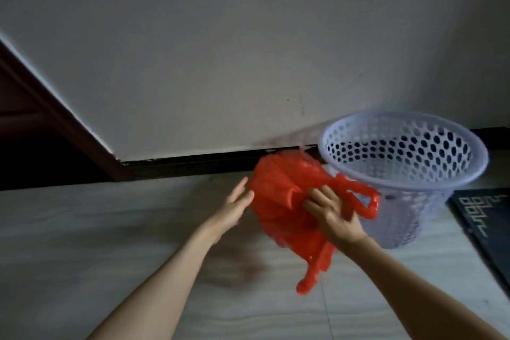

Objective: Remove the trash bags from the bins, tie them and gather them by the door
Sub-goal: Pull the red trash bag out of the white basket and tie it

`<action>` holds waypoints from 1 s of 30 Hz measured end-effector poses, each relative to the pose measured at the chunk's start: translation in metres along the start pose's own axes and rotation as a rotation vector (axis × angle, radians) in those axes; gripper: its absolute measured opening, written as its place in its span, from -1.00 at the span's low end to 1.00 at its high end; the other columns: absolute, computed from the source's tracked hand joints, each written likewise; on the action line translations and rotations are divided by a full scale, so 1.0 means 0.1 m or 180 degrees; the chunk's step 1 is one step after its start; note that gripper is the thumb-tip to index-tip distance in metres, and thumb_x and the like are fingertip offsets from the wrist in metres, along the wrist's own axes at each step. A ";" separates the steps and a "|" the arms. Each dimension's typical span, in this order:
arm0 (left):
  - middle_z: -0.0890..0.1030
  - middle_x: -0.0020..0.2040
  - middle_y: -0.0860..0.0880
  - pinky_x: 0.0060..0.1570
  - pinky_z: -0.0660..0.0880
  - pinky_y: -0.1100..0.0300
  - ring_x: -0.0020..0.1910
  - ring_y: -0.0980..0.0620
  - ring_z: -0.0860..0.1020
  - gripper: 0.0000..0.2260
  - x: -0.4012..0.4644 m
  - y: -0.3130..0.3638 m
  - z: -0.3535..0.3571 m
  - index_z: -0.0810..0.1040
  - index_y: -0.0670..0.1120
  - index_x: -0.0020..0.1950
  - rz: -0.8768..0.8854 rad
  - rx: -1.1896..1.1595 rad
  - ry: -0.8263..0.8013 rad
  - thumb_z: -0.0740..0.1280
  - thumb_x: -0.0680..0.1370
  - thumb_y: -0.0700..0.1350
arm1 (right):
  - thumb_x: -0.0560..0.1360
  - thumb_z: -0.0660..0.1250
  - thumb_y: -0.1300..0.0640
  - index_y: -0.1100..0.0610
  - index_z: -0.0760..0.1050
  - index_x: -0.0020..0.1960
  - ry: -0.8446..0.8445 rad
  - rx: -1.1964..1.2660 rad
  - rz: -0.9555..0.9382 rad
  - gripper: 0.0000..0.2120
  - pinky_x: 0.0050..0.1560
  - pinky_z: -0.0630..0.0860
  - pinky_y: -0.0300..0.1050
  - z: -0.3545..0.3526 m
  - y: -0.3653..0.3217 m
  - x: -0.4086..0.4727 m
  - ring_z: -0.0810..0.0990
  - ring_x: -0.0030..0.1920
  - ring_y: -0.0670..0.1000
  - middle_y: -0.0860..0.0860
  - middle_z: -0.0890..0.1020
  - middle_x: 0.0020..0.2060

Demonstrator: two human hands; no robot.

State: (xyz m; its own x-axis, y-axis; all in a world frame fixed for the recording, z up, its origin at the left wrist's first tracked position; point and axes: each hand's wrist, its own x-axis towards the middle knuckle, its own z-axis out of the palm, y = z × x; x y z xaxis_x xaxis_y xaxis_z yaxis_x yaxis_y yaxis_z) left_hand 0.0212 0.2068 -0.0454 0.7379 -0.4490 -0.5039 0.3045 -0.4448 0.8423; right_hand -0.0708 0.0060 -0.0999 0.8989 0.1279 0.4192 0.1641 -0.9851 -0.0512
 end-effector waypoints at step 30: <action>0.11 0.51 -0.05 0.17 0.42 0.15 0.43 -0.16 0.25 -0.25 0.20 -0.26 0.37 -0.11 -0.02 0.51 -0.0271 0.2233 -0.0939 0.29 0.51 0.10 | 0.46 0.21 0.22 -0.14 -0.13 0.48 -0.1426 0.1902 0.1830 -0.24 0.42 0.11 0.23 -0.01 -0.30 0.43 0.13 0.48 0.11 0.03 0.23 0.47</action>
State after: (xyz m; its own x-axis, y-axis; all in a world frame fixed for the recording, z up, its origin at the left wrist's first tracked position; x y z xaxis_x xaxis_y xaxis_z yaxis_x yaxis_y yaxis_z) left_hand 0.0053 0.1804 -0.0841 0.5076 -0.5357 -0.6748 -0.1735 -0.8307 0.5290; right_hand -0.0376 0.0412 -0.0795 0.9589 -0.2049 -0.1962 -0.2836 -0.7046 -0.6505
